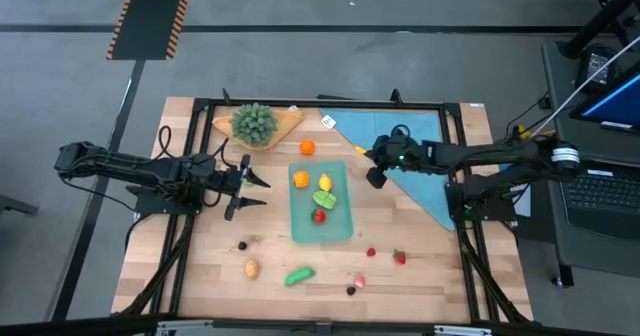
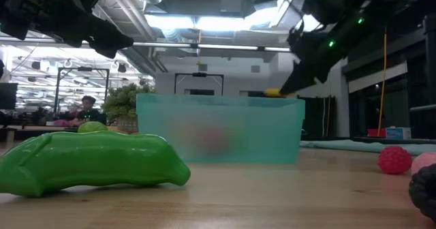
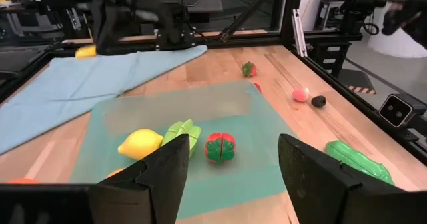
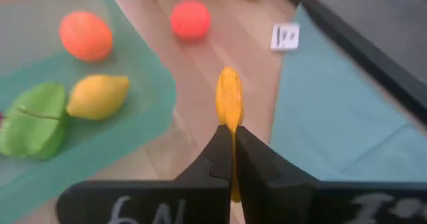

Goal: Pick and placing Produce into tupperware
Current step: Put the banana into the bin, then put the raspberry into the bin

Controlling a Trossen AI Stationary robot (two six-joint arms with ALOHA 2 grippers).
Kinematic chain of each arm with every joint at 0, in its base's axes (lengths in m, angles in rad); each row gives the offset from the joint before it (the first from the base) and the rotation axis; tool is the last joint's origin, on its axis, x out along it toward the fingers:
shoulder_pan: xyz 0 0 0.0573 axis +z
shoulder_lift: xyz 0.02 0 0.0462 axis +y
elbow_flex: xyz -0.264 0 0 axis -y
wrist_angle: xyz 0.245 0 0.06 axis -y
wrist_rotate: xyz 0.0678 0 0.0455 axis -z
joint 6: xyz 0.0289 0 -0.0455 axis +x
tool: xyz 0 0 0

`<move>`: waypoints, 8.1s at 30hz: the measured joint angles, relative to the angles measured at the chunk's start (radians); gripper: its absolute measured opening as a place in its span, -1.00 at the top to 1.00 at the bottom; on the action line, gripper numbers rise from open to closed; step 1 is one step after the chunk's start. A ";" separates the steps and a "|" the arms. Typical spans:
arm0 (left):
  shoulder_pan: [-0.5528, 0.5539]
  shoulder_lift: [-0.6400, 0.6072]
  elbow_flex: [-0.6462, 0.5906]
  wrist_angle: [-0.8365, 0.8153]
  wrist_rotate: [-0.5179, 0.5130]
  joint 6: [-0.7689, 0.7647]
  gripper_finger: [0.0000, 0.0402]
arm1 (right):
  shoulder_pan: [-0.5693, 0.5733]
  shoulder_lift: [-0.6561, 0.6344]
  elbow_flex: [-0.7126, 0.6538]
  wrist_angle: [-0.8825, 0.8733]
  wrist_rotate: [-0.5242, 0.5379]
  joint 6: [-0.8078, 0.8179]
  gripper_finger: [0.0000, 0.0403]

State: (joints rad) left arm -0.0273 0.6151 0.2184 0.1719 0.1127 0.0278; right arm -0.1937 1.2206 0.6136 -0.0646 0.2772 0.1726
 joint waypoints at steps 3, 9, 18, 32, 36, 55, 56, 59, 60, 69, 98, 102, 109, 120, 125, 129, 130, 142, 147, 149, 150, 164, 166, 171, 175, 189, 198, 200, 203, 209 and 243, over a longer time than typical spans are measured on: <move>0.000 0.000 0.000 0.000 0.000 0.000 -0.10 | 0.000 -0.095 0.000 -0.053 -0.001 -0.014 0.97; 0.000 0.000 0.000 0.001 0.000 0.000 -0.10 | 0.007 -0.258 0.001 -0.137 -0.001 -0.019 0.97; 0.000 0.000 0.000 0.001 0.000 0.001 -0.10 | 0.105 -0.316 0.001 -0.181 -0.001 0.002 0.97; 0.000 0.000 0.000 0.001 0.000 -0.001 -0.10 | 0.215 -0.314 -0.039 -0.091 0.000 0.073 0.97; 0.000 0.000 0.000 0.001 0.000 -0.001 -0.10 | 0.259 -0.313 -0.175 0.119 -0.002 0.079 0.97; 0.000 0.000 0.000 0.002 0.000 0.000 -0.10 | 0.351 -0.313 -0.397 0.664 -0.263 -0.048 0.97; 0.000 0.000 0.000 0.002 0.000 0.000 -0.10 | 0.351 -0.313 -0.397 0.664 -0.263 -0.048 0.97; 0.000 0.000 0.000 0.002 0.000 0.001 -0.10 | 0.351 -0.313 -0.397 0.676 -0.253 -0.050 0.97; 0.000 0.000 0.000 0.002 0.000 0.005 -0.10 | 0.351 -0.310 -0.397 0.682 -0.248 -0.050 0.97; 0.000 0.000 0.000 0.002 0.000 0.009 -0.10 | 0.323 -0.159 -0.324 0.726 -0.249 -0.075 0.97; 0.000 0.000 0.000 0.002 0.039 0.065 -0.10 | 0.154 0.271 0.246 0.276 -0.476 -0.118 0.97; 0.000 0.000 0.000 0.005 0.039 0.088 -0.10 | 0.150 0.271 0.337 0.078 -0.481 -0.107 0.97; 0.000 0.000 0.000 -0.002 0.039 0.088 -0.10 | 0.151 0.270 0.430 -0.082 -0.481 -0.115 0.97; 0.000 0.000 0.000 -0.003 0.039 0.087 -0.10 | 0.151 0.270 0.469 -0.170 -0.508 -0.124 0.97; 0.000 0.000 0.000 -0.003 0.039 0.087 -0.10 | 0.154 0.294 0.470 -0.171 -0.508 -0.122 0.97; 0.000 0.000 0.000 -0.003 0.039 0.087 -0.10 | 0.163 0.353 0.470 -0.167 -0.508 -0.126 0.97; 0.000 0.000 0.000 -0.004 0.039 0.087 -0.10 | 0.166 0.370 0.470 -0.162 -0.508 -0.126 0.97; 0.000 0.000 0.000 -0.006 0.039 0.086 -0.10 | 0.178 0.560 0.470 -0.004 -0.534 -0.131 0.97; 0.000 0.000 0.000 -0.006 0.039 0.086 -0.10 | 0.178 0.620 0.470 0.060 -0.568 -0.133 0.97; 0.000 0.000 0.000 -0.006 0.039 0.086 -0.10 | 0.178 0.640 0.470 0.083 -0.569 -0.131 0.97; 0.000 0.000 0.000 -0.006 0.039 0.086 -0.10 | 0.179 0.648 0.470 0.093 -0.569 -0.130 0.97; 0.000 0.000 0.000 -0.006 0.039 0.086 -0.10 | 0.192 0.734 0.469 0.179 -0.570 -0.132 0.97; 0.000 0.000 0.000 -0.006 0.039 0.086 -0.10 | 0.192 0.734 0.469 0.188 -0.570 -0.132 0.97; 0.000 0.000 0.000 -0.006 0.039 0.086 -0.10 | 0.192 0.734 0.469 0.186 -0.570 -0.130 0.94; 0.000 0.000 0.000 -0.006 0.039 0.086 -0.10 | 0.192 0.734 0.469 0.185 -0.570 -0.130 0.77; 0.000 0.000 0.000 -0.006 0.039 0.086 -0.10 | 0.189 0.727 0.482 0.204 -0.534 -0.126 0.39; 0.000 0.000 0.000 -0.006 0.038 0.083 -0.10 | 0.177 0.726 0.677 -0.038 -0.542 -0.077 0.36; 0.000 0.000 0.000 -0.006 0.038 0.083 -0.10 | 0.176 0.726 0.716 -0.108 -0.541 -0.158 0.36; 0.000 0.000 0.000 -0.006 0.038 0.079 -0.10 | 0.173 0.710 0.734 -0.152 -0.540 -0.185 0.36; -0.001 0.000 0.000 -0.004 0.038 0.078 -0.10 | 0.159 0.587 0.629 -0.139 -0.533 -0.204 0.36; -0.005 0.000 0.000 0.001 0.027 0.030 -0.10 | 0.178 -0.291 -0.099 0.029 -0.534 -0.177 0.36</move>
State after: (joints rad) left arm -0.0327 0.6149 0.2185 0.1730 0.1398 0.0577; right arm -0.0157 0.9300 0.5144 -0.0355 -0.2567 -0.0039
